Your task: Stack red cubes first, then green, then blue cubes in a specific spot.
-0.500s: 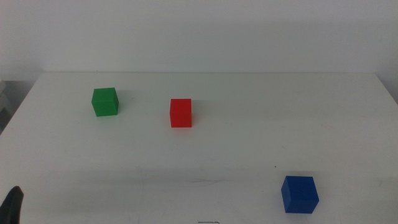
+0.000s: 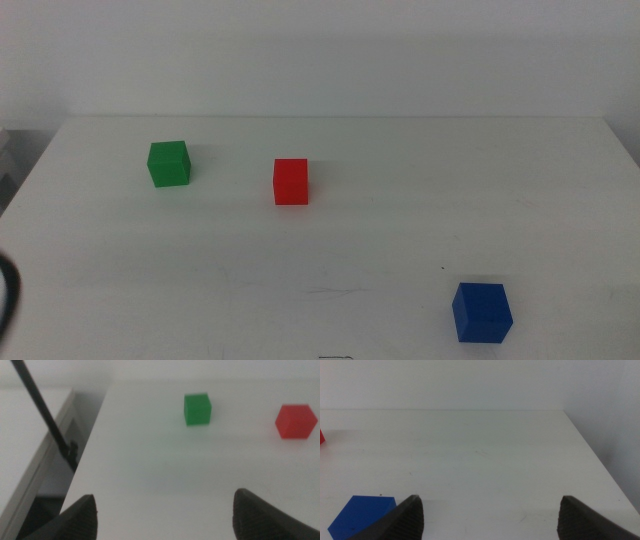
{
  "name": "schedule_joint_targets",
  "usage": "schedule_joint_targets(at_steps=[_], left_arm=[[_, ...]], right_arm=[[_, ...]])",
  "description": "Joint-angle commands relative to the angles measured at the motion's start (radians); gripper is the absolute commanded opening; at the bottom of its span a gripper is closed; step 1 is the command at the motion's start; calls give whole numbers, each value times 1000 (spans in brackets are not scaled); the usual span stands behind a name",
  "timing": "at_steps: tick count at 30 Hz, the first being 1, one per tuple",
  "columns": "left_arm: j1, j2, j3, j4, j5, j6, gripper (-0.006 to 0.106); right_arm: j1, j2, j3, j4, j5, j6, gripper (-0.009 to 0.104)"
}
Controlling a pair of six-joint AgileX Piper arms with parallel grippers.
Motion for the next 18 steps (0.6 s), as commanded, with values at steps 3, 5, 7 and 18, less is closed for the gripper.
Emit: schedule_joint_targets(at_steps=[3,5,7,18], left_arm=[[-5,117,-187,-11,145,-27,91],[-5,158,-242,-11,198,-29,91],[-5,203,-291,-11,239,-29,91],[-19,475,-450,-123,291,-32,91]], right_arm=[[-3,-16,-23,-8,-78,-3,92],[-3,-16,-23,-8,-78,-3,92],[-3,-16,-23,-8,-78,-3,92],[-3,-16,-23,-8,-78,-3,92]])
